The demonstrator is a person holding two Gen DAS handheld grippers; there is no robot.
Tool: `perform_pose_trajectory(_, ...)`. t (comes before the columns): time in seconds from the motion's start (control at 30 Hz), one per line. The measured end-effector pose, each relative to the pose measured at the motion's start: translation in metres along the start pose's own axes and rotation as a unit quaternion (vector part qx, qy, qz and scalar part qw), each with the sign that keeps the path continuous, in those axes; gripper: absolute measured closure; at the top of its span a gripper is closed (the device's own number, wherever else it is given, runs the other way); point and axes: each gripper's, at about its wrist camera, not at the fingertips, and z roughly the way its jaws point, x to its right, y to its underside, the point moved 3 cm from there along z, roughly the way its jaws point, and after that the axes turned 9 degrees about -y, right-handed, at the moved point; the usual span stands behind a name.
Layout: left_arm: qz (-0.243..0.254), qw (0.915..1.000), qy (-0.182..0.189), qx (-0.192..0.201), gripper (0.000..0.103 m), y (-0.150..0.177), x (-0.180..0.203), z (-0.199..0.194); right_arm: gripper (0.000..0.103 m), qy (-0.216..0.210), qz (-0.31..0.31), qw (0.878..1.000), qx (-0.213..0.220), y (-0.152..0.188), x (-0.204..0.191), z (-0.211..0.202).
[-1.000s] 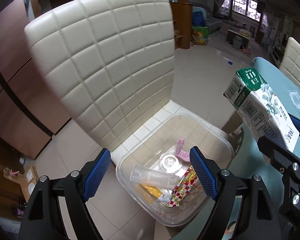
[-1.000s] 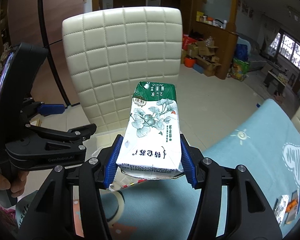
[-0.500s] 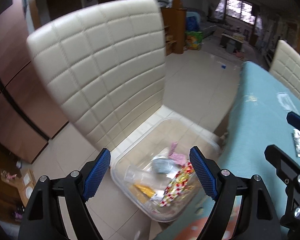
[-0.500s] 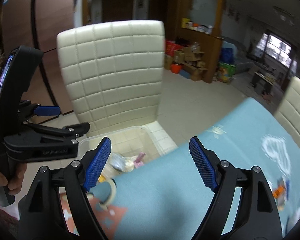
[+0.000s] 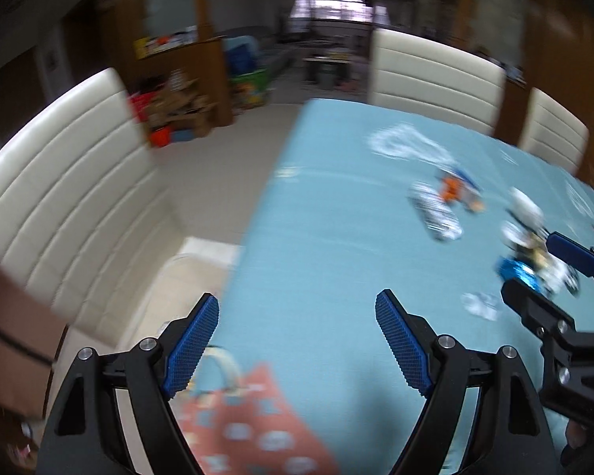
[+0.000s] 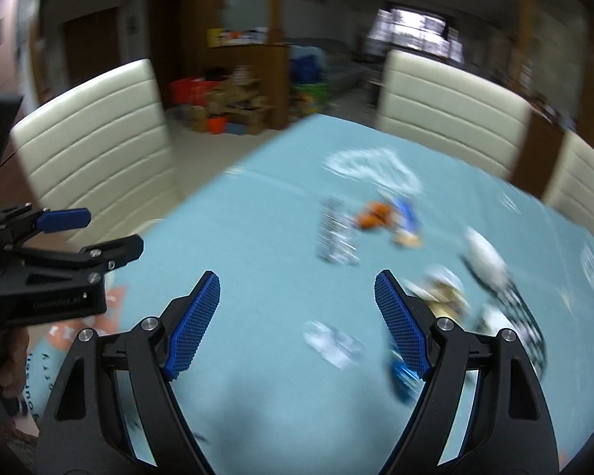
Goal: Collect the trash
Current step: 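Move both tools back over the table toward the remaining trash, then grasp the blue snack wrapper with the left tool while the right tool grasps the white tissue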
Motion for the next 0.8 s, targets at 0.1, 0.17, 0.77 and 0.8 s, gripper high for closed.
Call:
perform_pose_trajectory(0.1, 0.033, 0.9986, 0.04, 0.003, 0.023, 0.0, 0.046, -0.007, 0.022, 0.042, 0.027, 0.999, 0.003, 0.016, 0.034, -0.025)
perform_pose_trajectory(0.17, 0.059, 0.9962, 0.064, 0.005, 0.023, 0.002, 0.076, -0.011, 0.023, 0.068, 0.046, 0.997, 0.003, 0.026, 0.054, -0.039)
perform_pose_trajectory(0.77, 0.158, 0.975, 0.152, -0.038, 0.023, 0.003, 0.219, 0.011, 0.028, 0.126, 0.118, 0.985, -0.006, 0.07, 0.156, -0.067)
perform_pose_trajectory(0.8, 0.159, 0.9747, 0.151, -0.043, 0.023, 0.003, 0.221, 0.016, 0.028, 0.123, 0.115, 0.986, -0.009, 0.068, 0.157, -0.062)
